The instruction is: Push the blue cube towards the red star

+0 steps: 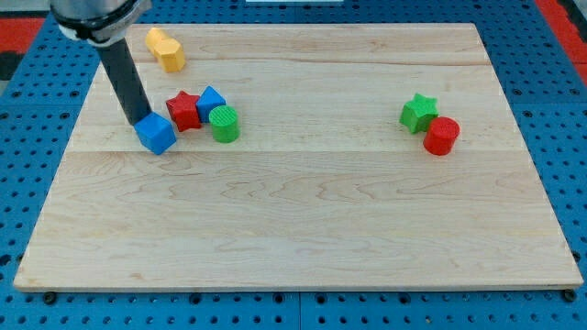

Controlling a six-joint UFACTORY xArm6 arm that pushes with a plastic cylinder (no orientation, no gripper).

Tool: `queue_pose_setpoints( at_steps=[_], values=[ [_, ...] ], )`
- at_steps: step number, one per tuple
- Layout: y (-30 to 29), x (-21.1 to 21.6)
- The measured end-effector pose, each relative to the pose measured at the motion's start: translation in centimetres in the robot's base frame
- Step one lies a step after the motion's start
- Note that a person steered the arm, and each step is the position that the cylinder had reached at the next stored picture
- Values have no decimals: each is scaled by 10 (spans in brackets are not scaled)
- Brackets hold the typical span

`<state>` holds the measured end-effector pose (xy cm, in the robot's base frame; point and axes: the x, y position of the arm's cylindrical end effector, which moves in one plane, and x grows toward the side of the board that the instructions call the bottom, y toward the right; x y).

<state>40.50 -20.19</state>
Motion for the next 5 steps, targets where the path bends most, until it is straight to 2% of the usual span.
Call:
queue_pose_setpoints(
  at_steps=[1,2,3,5],
  values=[
    [-48,5],
    [-53,25],
    [-36,46],
    [8,45]
  ],
)
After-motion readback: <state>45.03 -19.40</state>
